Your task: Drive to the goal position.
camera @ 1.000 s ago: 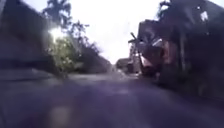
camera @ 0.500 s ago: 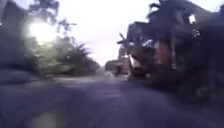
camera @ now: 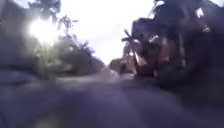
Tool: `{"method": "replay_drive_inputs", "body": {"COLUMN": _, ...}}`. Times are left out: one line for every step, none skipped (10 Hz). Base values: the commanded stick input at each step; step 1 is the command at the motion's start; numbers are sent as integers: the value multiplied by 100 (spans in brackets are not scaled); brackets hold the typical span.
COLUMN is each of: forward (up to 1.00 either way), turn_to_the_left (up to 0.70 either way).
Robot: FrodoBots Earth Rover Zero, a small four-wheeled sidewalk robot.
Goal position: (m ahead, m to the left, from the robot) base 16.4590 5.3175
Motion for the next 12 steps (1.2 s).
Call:
{"method": "replay_drive_inputs", "body": {"forward": 70, "turn_to_the_left": -10}}
{"method": "replay_drive_inputs", "body": {"forward": 70, "turn_to_the_left": -35}}
{"method": "replay_drive_inputs", "body": {"forward": 70, "turn_to_the_left": -35}}
{"method": "replay_drive_inputs", "body": {"forward": 70, "turn_to_the_left": -35}}
{"method": "replay_drive_inputs", "body": {"forward": 70, "turn_to_the_left": -31}}
{"method": "replay_drive_inputs", "body": {"forward": 70, "turn_to_the_left": -10}}
{"method": "replay_drive_inputs", "body": {"forward": 70, "turn_to_the_left": 0}}
{"method": "replay_drive_inputs", "body": {"forward": 70, "turn_to_the_left": 0}}
{"method": "replay_drive_inputs", "body": {"forward": 70, "turn_to_the_left": 0}}
{"method": "replay_drive_inputs", "body": {"forward": 70, "turn_to_the_left": 0}}
{"method": "replay_drive_inputs", "body": {"forward": 70, "turn_to_the_left": 0}}
{"method": "replay_drive_inputs", "body": {"forward": 70, "turn_to_the_left": 0}}
